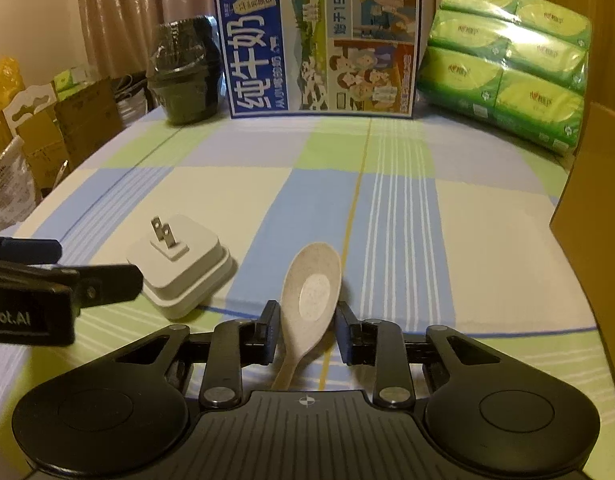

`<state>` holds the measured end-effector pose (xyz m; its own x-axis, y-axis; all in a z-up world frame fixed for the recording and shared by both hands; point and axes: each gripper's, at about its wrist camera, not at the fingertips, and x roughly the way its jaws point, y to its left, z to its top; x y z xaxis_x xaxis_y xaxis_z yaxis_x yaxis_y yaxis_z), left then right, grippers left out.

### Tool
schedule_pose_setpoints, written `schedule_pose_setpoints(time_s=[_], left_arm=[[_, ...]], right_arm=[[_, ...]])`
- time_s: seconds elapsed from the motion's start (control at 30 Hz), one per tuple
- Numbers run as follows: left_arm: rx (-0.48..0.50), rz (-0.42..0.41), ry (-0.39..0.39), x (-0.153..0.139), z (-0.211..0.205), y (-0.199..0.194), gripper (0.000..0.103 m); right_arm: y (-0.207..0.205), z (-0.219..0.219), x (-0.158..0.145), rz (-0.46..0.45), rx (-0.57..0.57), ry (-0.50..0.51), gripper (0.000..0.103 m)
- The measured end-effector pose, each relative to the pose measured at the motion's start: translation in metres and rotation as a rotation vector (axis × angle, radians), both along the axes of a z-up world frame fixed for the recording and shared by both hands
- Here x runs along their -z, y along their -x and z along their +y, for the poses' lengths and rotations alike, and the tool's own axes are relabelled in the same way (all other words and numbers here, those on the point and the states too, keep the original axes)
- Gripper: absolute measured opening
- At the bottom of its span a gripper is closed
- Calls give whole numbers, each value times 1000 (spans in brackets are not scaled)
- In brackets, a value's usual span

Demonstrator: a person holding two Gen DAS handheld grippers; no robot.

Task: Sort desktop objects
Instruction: 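Grasp white plug adapter with left tool while right tool grasps white spoon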

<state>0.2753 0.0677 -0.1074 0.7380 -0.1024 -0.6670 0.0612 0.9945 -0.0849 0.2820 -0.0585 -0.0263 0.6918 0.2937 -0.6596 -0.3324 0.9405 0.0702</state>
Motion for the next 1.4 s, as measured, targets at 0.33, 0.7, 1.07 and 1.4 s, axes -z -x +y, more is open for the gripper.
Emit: schedule_pose_setpoints(time_s=[0.33,0.7,1.07,1.4], left_arm=[[97,-36,-57,10,-19,-14,94],[149,-28,-82,28,-32,-28,62],[118,-43,-114,28,-37,-24,64],[109,-54,-110,26,-38,-25,64]], right_arm=[[-11,-12,2,-8,-39,-14,27],[-17,-21,9,-30,-50,14,27],[-19,-19,11,-56,-41,42,34],[-16,-11,10,-52,-74,46,26]])
